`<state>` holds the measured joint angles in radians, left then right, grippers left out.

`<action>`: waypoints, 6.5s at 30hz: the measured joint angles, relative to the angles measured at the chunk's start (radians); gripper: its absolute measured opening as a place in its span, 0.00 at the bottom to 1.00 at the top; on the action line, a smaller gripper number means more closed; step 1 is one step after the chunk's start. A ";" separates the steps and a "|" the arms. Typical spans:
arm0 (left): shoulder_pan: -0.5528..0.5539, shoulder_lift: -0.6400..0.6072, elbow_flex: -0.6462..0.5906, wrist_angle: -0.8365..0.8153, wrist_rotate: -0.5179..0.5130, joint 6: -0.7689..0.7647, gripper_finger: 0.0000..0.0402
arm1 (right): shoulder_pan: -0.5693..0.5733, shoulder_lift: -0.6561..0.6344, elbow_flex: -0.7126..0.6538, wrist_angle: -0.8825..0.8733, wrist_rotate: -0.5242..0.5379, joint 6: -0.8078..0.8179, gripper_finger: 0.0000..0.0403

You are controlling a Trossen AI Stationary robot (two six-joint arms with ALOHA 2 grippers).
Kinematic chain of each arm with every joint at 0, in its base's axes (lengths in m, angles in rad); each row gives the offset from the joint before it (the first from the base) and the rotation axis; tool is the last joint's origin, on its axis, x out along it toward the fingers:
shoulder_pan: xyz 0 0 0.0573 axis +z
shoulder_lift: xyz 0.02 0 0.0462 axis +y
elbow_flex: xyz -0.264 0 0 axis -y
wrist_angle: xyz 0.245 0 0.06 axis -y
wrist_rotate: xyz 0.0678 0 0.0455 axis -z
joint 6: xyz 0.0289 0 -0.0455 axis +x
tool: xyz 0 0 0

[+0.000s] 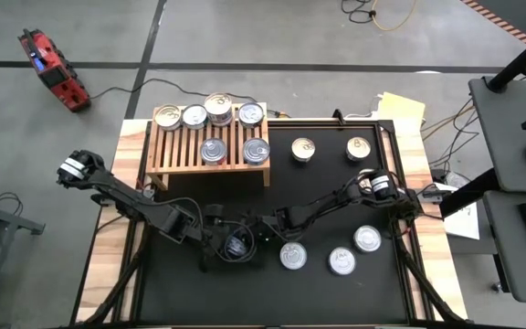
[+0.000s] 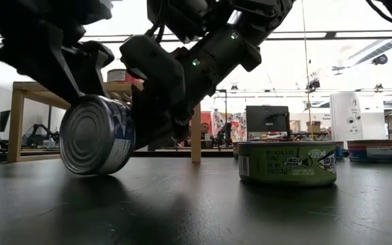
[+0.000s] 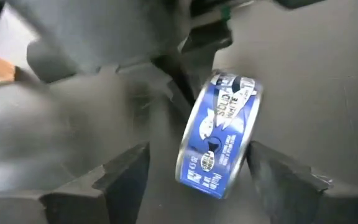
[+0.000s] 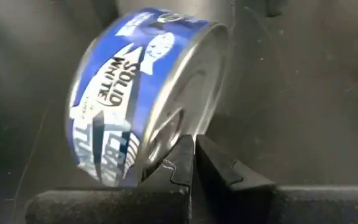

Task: Stack canned seafood by type on shelf
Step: Stack the blue tuna can on top of the other blue tuna can on the shelf

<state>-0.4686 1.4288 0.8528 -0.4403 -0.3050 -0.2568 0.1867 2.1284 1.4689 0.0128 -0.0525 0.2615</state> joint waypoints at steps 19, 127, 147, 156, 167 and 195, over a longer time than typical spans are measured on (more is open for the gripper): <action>0.000 0.124 -0.003 0.133 0.132 0.075 0.58 | -0.011 0.000 0.000 -0.011 -0.018 -0.024 0.02; 0.313 -0.007 0.626 0.321 -0.178 0.955 0.36 | -0.100 -0.698 0.420 -0.778 0.360 -0.726 0.52; 0.313 -0.007 0.624 0.298 -0.271 0.943 0.46 | -0.130 -0.694 0.421 -0.794 0.330 -0.782 0.32; 0.315 -0.003 0.620 0.286 -0.244 0.971 0.32 | -0.156 -0.650 0.423 -0.791 0.243 -0.750 0.63; 0.315 -0.006 0.608 0.301 -0.268 0.918 0.40 | -0.161 -0.640 0.423 -0.789 0.232 -0.802 0.41; 0.574 -0.071 0.610 0.333 0.323 0.302 0.40 | -0.544 -0.593 0.475 -0.838 -0.028 -0.831 0.32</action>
<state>0.1057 1.3579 1.4628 -0.1076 0.0179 0.0453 -0.3571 1.5358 1.9438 -0.8249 -0.0805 -0.5692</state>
